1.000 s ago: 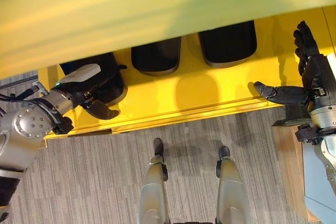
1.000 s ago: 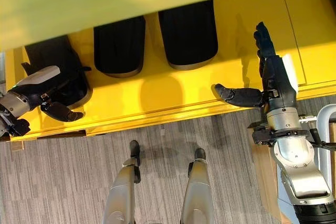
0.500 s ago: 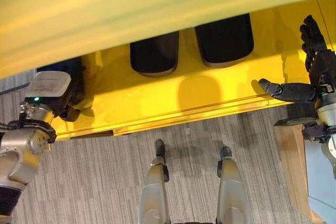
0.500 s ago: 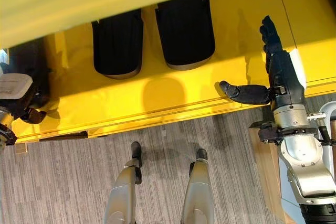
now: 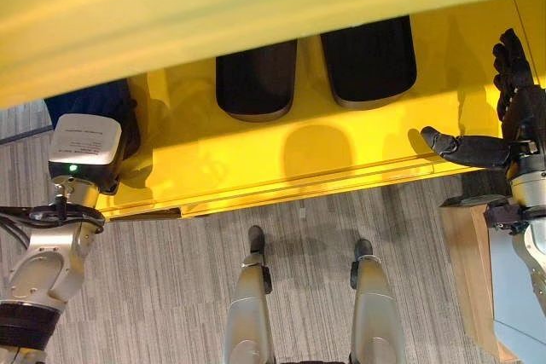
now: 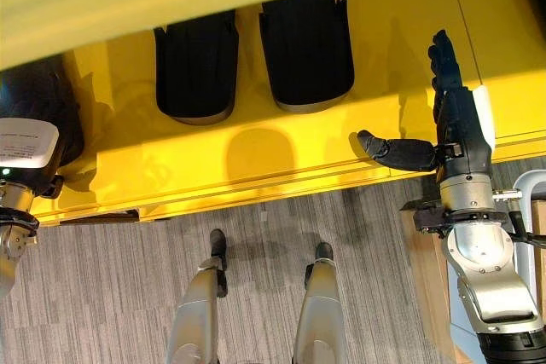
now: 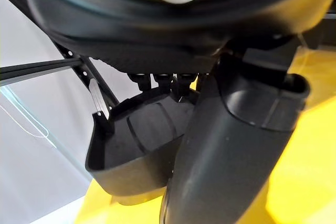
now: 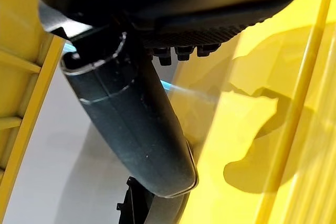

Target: Move parts from the plastic box to the shelf.

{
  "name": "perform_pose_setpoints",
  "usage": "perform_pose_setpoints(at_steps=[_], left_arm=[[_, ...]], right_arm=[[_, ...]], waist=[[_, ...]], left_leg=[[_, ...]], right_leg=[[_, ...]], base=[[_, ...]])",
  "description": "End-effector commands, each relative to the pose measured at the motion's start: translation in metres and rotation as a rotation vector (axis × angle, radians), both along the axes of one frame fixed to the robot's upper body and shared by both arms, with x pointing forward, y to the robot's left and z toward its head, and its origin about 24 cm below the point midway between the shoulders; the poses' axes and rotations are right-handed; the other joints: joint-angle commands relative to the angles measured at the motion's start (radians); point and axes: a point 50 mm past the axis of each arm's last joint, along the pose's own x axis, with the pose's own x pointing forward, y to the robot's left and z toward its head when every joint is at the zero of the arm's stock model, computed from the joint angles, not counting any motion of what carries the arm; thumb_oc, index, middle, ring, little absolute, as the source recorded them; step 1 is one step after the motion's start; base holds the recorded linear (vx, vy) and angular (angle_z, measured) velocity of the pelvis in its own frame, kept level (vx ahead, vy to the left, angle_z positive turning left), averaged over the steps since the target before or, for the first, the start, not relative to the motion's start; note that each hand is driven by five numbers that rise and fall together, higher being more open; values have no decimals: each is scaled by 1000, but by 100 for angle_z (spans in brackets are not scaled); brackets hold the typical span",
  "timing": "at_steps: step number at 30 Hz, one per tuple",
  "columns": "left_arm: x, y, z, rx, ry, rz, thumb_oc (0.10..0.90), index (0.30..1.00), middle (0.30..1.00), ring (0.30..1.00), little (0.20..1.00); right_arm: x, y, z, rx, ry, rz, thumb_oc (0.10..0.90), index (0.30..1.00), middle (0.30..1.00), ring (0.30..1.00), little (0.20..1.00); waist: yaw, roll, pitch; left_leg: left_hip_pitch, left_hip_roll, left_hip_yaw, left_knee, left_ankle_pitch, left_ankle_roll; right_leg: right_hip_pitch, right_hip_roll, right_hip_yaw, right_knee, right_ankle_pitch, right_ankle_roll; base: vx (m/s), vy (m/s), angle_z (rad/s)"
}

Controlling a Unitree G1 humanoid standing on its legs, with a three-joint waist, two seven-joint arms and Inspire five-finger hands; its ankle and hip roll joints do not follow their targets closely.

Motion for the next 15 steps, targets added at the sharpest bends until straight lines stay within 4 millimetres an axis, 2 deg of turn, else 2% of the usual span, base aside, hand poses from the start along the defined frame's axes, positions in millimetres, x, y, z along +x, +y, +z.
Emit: perform_pose_setpoints(at_steps=[1, 9, 15], left_arm=[[4, -7, 46, 117, -136, -58, 900, 1000, 1000, 1000, 1000], [10, -19, 47, 102, -122, -115, 900, 1000, 1000, 1000, 1000], [14, -32, 56, 112, -129, -169, 900, 1000, 1000, 1000, 1000]], right_arm=[[-7, 21, 37, 11, -253, 76, 900, 1000, 1000, 1000, 1000], [-5, 22, 35, 13, -253, 79, 900, 1000, 1000, 1000, 1000], [-4, 22, 34, 13, -247, 86, 900, 1000, 1000, 1000, 1000]], waist=[[-14, -65, -68], [-22, -67, -66], [-26, -68, -68]], left_leg=[[24, -24, 96, 97, -146, 63], [26, -22, 99, 100, -149, 63], [26, -22, 100, 105, -151, 64]], right_leg=[[32, 37, -107, -15, -4, -86], [34, 40, -102, -12, -7, -85], [36, 39, -99, -11, -7, -84]], base=[[0, 0, 0], [0, 0, 0], [0, 0, 0]])
